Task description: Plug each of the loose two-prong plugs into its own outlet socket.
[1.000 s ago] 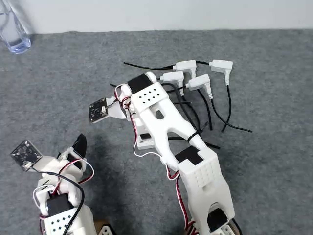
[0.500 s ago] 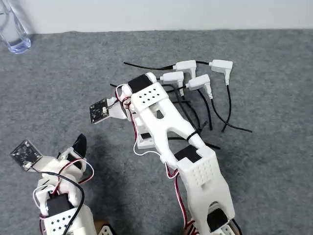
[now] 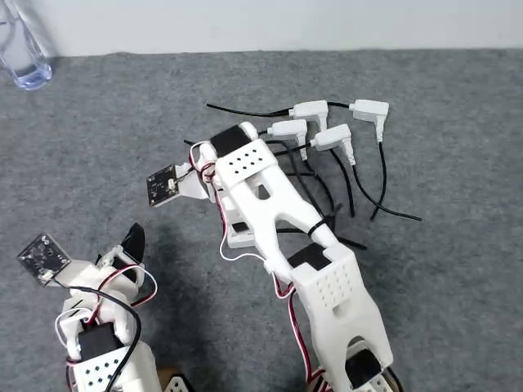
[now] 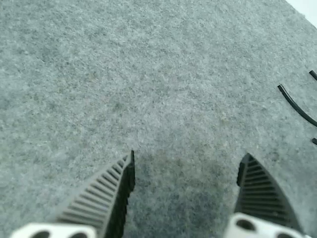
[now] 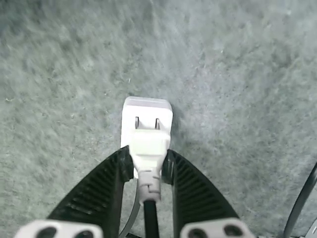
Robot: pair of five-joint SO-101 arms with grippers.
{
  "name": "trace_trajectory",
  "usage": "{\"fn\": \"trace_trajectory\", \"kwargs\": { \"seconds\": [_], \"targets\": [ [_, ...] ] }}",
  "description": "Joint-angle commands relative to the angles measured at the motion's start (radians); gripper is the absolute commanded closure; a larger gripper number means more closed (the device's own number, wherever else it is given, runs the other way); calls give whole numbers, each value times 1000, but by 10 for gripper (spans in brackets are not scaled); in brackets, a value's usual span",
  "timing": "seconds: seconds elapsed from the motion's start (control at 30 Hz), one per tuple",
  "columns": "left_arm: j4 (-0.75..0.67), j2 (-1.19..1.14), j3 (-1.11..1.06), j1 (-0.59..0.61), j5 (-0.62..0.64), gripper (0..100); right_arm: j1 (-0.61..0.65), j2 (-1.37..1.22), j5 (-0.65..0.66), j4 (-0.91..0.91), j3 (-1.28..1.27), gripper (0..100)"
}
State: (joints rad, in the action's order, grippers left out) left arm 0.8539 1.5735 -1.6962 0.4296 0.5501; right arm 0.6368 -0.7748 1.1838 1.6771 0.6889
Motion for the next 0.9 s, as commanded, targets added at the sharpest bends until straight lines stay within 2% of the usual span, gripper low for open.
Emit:
{"fn": "trace_trajectory", "kwargs": {
  "seconds": [0.0, 0.3, 0.7, 0.87],
  "targets": [
    [5, 3, 5, -5, -9, 682, 65, -73, -35, -7, -28, 990],
    [5, 3, 5, -5, -9, 682, 77, -157, -98, -8, -26, 990],
    [5, 3, 5, -5, -11, 682, -10, -151, -97, 113, -26, 990],
    [5, 3, 5, -5, -11, 682, 21, -154, -97, 110, -26, 990]
  ]
}}
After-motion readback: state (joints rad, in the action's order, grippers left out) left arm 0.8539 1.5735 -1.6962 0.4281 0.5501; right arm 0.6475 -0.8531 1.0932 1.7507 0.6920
